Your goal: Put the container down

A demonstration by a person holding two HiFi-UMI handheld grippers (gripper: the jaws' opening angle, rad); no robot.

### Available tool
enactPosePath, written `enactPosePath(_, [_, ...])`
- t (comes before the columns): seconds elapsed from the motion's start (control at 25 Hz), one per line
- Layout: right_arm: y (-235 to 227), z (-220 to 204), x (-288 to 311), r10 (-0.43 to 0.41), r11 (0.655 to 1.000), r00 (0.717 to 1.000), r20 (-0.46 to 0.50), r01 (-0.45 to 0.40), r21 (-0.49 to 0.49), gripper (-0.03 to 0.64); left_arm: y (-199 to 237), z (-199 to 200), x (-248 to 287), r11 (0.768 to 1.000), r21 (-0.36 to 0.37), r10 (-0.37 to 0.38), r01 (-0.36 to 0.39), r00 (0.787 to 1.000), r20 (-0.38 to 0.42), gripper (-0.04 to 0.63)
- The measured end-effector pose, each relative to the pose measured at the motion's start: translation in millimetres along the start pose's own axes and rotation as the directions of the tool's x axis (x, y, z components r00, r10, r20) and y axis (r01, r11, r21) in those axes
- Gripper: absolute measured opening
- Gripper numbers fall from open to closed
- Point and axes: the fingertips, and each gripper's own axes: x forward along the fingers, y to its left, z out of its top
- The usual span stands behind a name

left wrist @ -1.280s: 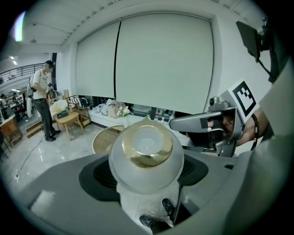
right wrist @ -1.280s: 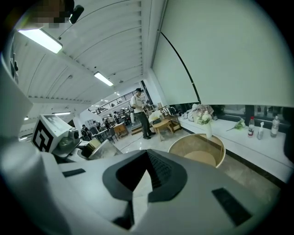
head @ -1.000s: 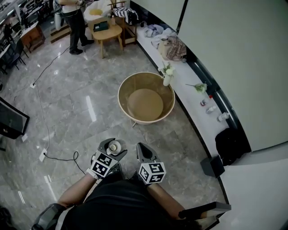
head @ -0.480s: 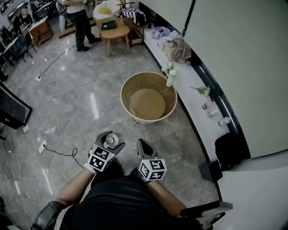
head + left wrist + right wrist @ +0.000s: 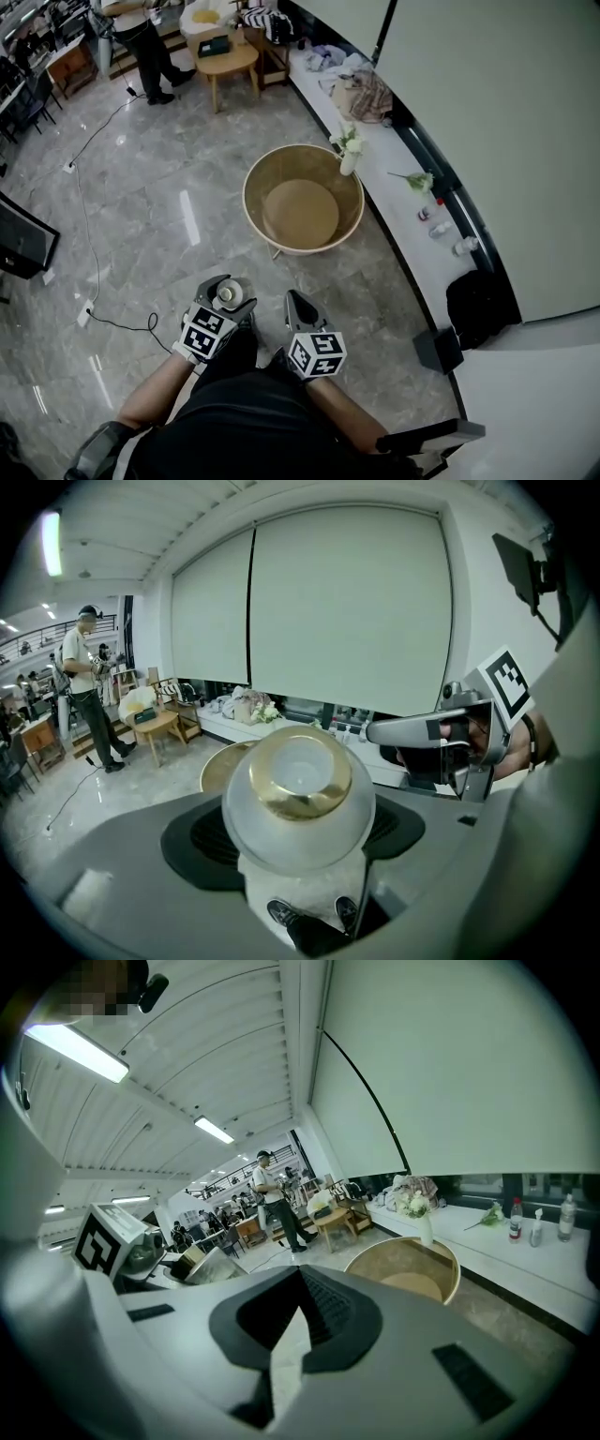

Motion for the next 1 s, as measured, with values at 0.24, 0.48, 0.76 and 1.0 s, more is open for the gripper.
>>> enactPosePath(0.24, [-13,7,37,-0.061,0.998,0.998,-0.023,0.061,0.015,0.002,37,5,25,0.999,-0.017,-0.046,0.046,0.999,0.010,0.338])
enactPosePath(0.48, [-15,13,85,-0.113,0.993,0.992,-0.048,0.115,0.025,0.002,86,7,46,0.995,-0.032,-0.091,0.090,0.996,-0.013,0.338])
enactPosePath(0.76, [-14,19,146,-0.167,0.986,0.983,-0.071,0.169,0.016,0.002,152,2,64,0.993,-0.041,-0.110,0.109,0.993,-0.034,0.339])
enactPosePath(1.0, [-2,45,177,-0.184,0.983,0.982,-0.045,0.184,-0.003,0.002,190,22,62,0.993,-0.002,-0.114,0.114,0.993,-0.003,0.338])
